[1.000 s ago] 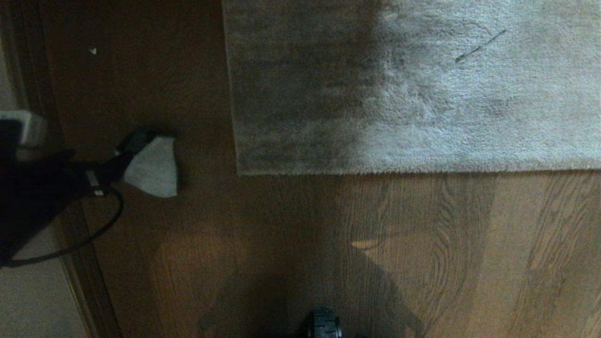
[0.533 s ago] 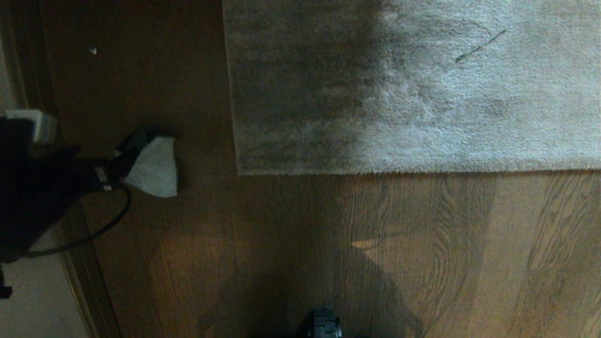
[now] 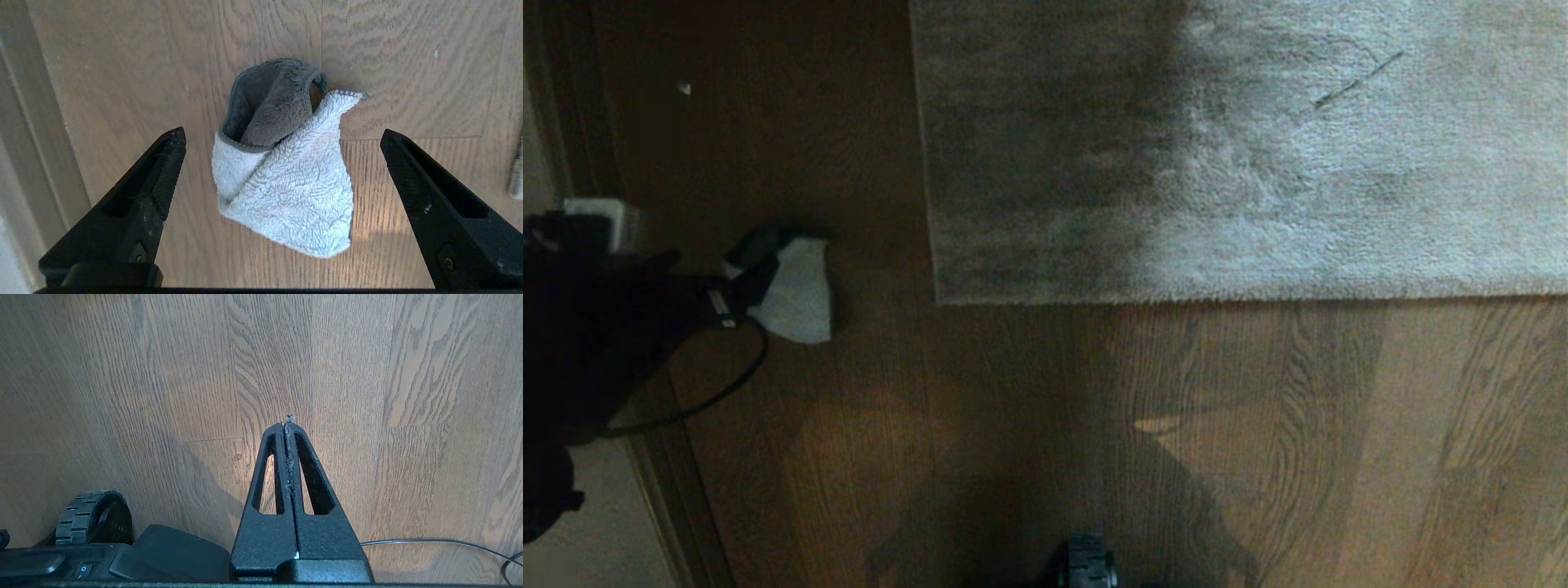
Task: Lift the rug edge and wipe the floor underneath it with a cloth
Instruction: Pick up the rag
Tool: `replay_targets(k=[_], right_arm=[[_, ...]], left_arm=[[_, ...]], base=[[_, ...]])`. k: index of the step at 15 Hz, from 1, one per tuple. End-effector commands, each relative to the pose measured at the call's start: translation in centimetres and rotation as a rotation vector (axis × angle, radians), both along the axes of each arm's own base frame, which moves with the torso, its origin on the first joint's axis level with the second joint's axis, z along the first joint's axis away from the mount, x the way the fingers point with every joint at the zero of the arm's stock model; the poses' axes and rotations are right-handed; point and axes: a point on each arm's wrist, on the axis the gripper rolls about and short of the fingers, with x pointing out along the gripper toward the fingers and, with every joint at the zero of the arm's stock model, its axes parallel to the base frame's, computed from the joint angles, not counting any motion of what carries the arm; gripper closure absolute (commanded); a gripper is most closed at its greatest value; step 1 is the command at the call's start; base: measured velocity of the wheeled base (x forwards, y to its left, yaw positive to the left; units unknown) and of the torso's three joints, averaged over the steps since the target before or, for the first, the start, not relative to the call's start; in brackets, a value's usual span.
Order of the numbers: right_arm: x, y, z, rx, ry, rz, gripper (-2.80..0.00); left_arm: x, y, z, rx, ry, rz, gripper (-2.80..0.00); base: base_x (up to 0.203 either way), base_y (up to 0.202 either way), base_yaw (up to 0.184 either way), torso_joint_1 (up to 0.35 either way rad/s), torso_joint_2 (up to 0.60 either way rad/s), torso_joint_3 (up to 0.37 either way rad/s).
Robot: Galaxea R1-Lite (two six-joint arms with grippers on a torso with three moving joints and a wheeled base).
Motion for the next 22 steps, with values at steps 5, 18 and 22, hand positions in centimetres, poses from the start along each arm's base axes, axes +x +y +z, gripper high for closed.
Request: replay_targets(k=[5,18,22], right_arm=[[0.0,0.0,0.0,0.001,-0.002,0.000,0.00],[0.0,0.0,0.0,0.001,0.000,0.000,0.00],[0.0,0.0,0.0,0.001,0.000,0.000,0.00]], left_arm=[[1.7,0.2,-2.0,0.001,0.012,0.002,-2.80],[3.3,0.4,-4.4,0.003,-0.007,0.001,-2.80],[3.7,0.4,-4.7,0.003,-0.018,-0.001,-2.80]], base=[[0.000,0.000,0.000,0.000,0.00,0.000],[0.000,0.000,0.000,0.000,0.00,0.000],[0.000,0.000,0.000,0.000,0.00,0.000]])
